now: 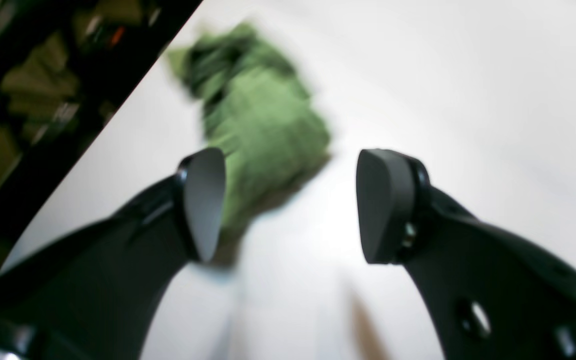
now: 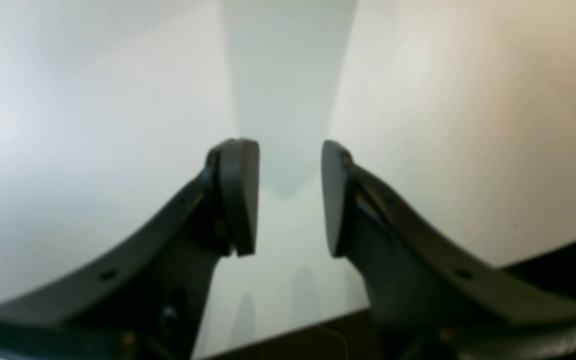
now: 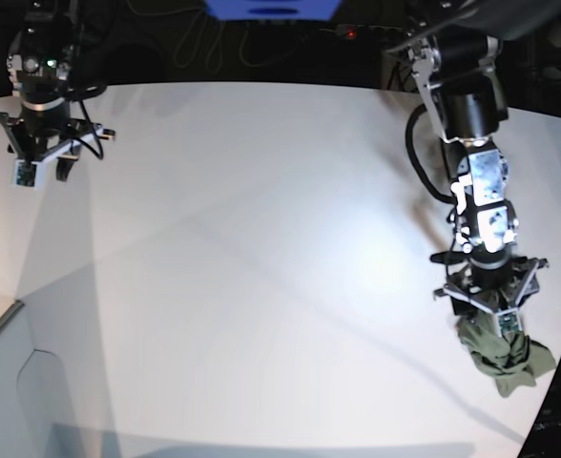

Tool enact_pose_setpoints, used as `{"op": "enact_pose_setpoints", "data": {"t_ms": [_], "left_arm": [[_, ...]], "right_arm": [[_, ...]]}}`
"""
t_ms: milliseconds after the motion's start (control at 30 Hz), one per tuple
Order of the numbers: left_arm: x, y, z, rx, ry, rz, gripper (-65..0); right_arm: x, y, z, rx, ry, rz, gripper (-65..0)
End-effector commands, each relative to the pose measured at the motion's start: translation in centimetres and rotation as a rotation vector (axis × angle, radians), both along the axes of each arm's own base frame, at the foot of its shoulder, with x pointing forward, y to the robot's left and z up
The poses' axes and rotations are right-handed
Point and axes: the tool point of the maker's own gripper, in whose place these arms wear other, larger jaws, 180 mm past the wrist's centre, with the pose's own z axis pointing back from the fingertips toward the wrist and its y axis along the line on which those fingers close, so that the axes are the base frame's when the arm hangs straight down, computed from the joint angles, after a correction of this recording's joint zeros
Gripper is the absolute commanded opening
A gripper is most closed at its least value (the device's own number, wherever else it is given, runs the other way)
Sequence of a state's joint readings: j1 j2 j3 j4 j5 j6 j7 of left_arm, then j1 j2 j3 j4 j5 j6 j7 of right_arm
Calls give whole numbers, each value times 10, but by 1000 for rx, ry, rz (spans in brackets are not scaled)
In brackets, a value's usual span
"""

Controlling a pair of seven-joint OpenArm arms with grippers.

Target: Layout the t-shirt on the table in an organized manner, then fold the t-shirt properly

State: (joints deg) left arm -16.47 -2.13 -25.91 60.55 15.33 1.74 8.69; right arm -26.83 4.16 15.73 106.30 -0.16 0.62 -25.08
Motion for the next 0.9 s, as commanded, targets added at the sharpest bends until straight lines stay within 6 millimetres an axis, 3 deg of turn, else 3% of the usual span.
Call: {"op": "enact_pose_setpoints", "data": {"t_ms": [0, 200, 367, 867], "left_arm": [[9, 10, 16, 27, -45, 7, -252], [2, 27, -16, 22, 54, 18, -252], [8, 38, -36, -2, 126, 27, -252], [14, 39, -35, -21, 122, 35, -256]], "right_arm": [[2, -2, 7, -19, -25, 10, -432], [-4, -3, 3, -18, -7, 9, -432], [-7, -2, 0, -16, 3, 8, -432], [-16, -5, -4, -20, 25, 4, -432]]}}
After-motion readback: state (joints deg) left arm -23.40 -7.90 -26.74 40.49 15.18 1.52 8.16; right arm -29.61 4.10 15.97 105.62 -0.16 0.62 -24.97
